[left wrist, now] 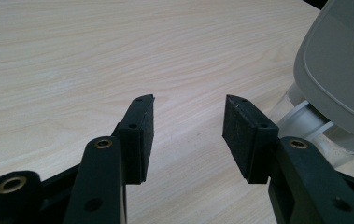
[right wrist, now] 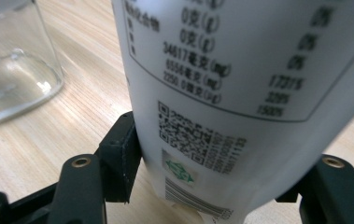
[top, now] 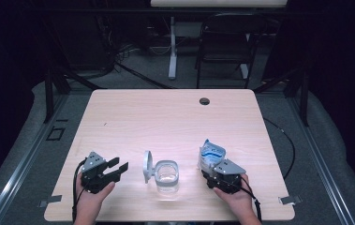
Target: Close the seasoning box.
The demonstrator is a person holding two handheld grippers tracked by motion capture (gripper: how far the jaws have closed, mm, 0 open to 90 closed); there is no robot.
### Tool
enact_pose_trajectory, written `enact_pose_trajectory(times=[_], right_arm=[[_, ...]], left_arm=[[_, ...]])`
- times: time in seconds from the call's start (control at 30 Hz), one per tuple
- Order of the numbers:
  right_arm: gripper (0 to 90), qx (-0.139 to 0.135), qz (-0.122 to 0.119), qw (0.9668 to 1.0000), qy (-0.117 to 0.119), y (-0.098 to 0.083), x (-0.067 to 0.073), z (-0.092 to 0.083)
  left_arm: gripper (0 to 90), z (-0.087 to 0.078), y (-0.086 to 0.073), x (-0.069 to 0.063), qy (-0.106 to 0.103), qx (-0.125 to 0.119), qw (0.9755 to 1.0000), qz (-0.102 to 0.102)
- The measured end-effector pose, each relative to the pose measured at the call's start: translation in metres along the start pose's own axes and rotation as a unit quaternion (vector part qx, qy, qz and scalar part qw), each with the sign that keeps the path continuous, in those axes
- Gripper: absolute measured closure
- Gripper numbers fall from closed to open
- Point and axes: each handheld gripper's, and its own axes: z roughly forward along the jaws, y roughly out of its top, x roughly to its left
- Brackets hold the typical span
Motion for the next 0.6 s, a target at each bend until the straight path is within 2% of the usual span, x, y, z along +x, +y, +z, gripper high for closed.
enact_pose_trajectory(times=[0.33,0.43,0.53,0.6], right_arm=[[38.1,-0.011,-0.016,0.9998,-0.011,0.012,0.003,-0.011],[38.1,-0.013,-0.020,0.9996,-0.014,0.013,0.004,-0.014],[38.1,-0.012,-0.037,0.9991,-0.018,0.017,0.005,-0.018],[38.1,-0.013,-0.040,0.9989,-0.019,0.018,0.006,-0.019]], left_arm=[[53.4,0.001,-0.001,0.000,0.002,-0.003,1.0000,0.000],[53.4,0.000,0.000,0.000,0.001,0.004,1.0000,0.000],[53.4,0.001,0.000,-0.001,0.000,0.006,1.0000,0.000],[53.3,0.001,-0.001,-0.002,0.001,0.001,1.0000,0.000]])
